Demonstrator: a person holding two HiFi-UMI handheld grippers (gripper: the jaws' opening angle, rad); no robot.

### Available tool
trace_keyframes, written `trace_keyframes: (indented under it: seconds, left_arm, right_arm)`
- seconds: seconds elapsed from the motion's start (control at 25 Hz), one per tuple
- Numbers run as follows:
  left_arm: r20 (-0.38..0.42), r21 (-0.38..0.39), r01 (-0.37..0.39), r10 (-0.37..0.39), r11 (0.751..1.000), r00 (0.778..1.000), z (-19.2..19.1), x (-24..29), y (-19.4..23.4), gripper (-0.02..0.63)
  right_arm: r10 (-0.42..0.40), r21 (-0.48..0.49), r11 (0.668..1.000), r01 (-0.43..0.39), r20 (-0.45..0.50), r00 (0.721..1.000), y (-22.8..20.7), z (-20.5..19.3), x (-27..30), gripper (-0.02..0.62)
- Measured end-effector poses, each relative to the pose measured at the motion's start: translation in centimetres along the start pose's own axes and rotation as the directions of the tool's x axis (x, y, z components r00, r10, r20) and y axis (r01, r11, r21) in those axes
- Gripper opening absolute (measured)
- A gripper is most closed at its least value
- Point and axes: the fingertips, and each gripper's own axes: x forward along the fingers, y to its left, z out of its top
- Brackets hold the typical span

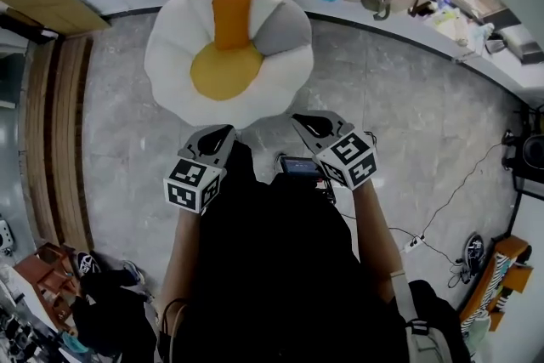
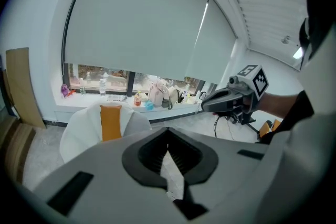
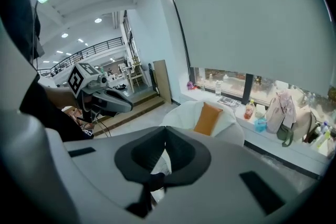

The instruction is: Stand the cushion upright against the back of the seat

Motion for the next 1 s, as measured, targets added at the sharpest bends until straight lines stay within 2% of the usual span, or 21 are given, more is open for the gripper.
trace_keyframes:
  seconds: [0.32, 0.6, 0.76, 1.0]
  left_arm:
    - [0.014, -0.032, -0.078, 0.078, 0.996, 0.997, -3.4, -1.7, -7.7, 0.012]
    - [0.077, -0.054, -0.127, 0.131, 0.990, 0.988, -4.7, -3.9, -10.9, 0.012]
    - [0.090, -0.047, -0.101, 0.105, 0.994, 0.990, -4.6, -4.1, -11.8, 0.012]
    - [0.078, 0.013, -0.019, 0.018, 1.000, 0.997, -3.7, -4.9, -12.5, 0.012]
  right_arm:
    - [0.082, 0.007, 0.997, -0.082, 0.034, 0.996, 3.1, -5.9, -5.5, 0.018]
    - [0.099, 0.026, 0.995, -0.100, 0.036, 0.994, 5.5, -9.3, -7.6, 0.018]
    - [0.063, 0.056, 0.996, -0.066, 0.040, 0.997, 5.4, -9.7, -8.7, 0.019]
    - [0.026, 0.108, 0.994, -0.035, 0.080, 0.996, 5.7, -7.9, -8.5, 0.019]
